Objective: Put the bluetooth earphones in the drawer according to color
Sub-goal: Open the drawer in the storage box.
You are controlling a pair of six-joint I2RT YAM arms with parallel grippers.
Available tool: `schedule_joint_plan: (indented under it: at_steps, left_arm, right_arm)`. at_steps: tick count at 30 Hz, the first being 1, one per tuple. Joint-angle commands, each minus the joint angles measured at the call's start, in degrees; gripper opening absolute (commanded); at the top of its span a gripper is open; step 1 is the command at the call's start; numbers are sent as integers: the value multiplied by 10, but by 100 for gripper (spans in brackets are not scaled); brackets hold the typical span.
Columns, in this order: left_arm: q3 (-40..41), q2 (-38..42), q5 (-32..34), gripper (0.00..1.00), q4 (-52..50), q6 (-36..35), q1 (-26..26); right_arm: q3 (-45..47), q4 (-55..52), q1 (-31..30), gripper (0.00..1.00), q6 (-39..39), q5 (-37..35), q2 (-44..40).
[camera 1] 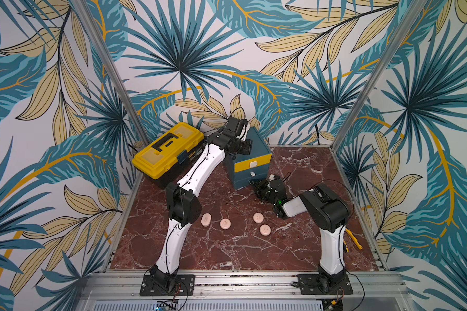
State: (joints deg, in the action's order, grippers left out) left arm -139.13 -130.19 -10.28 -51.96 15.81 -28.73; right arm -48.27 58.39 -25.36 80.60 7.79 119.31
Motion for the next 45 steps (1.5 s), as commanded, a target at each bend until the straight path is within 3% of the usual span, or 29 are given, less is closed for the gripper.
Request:
schedule_joint_plan:
  at_steps: [1, 13, 19, 36, 45]
  left_arm:
    - [37, -31, 4, 0, -109, -7, -4]
    - [39, -29, 4, 0, -111, -10, -3]
    - [39, -28, 4, 0, -110, -9, -1]
    - [34, -27, 2, 0, -105, -3, 5]
    - [33, -25, 2, 0, -106, -1, 7]
  right_arm:
    - [-9, 2, 2, 28, 3, -1, 11]
    - [-23, -25, 5, 12, -8, -5, 3]
    - [22, -64, 5, 1, -13, 0, -37]
    - [229, -88, -2, 0, -15, 2, -142]
    - [281, -142, -9, 0, -32, -5, -209]
